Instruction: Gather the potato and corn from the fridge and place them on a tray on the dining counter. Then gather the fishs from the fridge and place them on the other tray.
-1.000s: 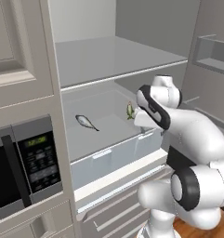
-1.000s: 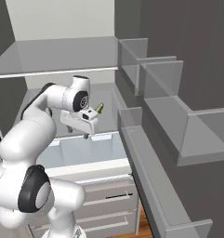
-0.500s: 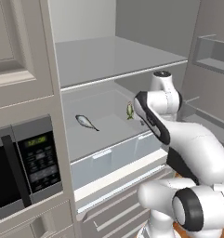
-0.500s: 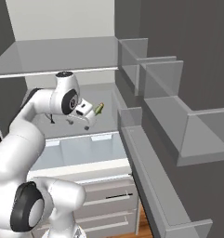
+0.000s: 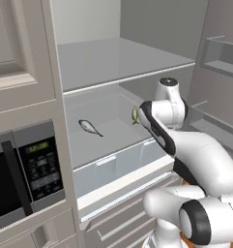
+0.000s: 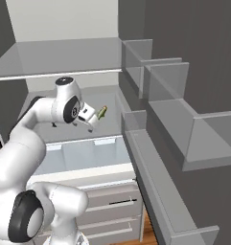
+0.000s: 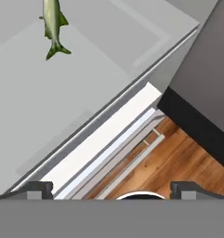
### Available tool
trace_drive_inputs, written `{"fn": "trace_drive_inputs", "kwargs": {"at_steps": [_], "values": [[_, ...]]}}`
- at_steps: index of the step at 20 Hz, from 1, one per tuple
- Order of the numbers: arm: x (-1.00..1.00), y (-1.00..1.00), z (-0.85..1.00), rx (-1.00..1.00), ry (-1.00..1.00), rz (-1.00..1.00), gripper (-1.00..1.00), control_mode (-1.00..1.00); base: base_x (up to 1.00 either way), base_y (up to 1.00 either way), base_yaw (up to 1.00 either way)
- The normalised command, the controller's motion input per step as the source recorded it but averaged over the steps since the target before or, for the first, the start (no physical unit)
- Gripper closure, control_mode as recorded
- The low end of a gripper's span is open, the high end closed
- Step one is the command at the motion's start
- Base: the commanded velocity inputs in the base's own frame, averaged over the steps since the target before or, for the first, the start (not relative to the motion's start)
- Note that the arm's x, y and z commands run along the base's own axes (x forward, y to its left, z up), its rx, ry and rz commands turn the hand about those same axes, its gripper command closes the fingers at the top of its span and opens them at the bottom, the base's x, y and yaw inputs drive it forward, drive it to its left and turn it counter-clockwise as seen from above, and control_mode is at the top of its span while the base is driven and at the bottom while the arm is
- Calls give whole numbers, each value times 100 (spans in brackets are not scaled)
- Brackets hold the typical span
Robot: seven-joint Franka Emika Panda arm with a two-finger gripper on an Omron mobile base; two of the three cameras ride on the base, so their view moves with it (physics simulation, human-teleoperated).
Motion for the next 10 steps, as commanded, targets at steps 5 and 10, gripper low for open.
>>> {"fn": "trace_drive_inputs", "kwargs": {"at_steps": [5, 10], "values": [[39, 0, 0, -1, -28, 0, -100, -100, 0, 0, 0], [26, 0, 2, -14, -17, 0, -100, -100, 0, 0, 0]]}}
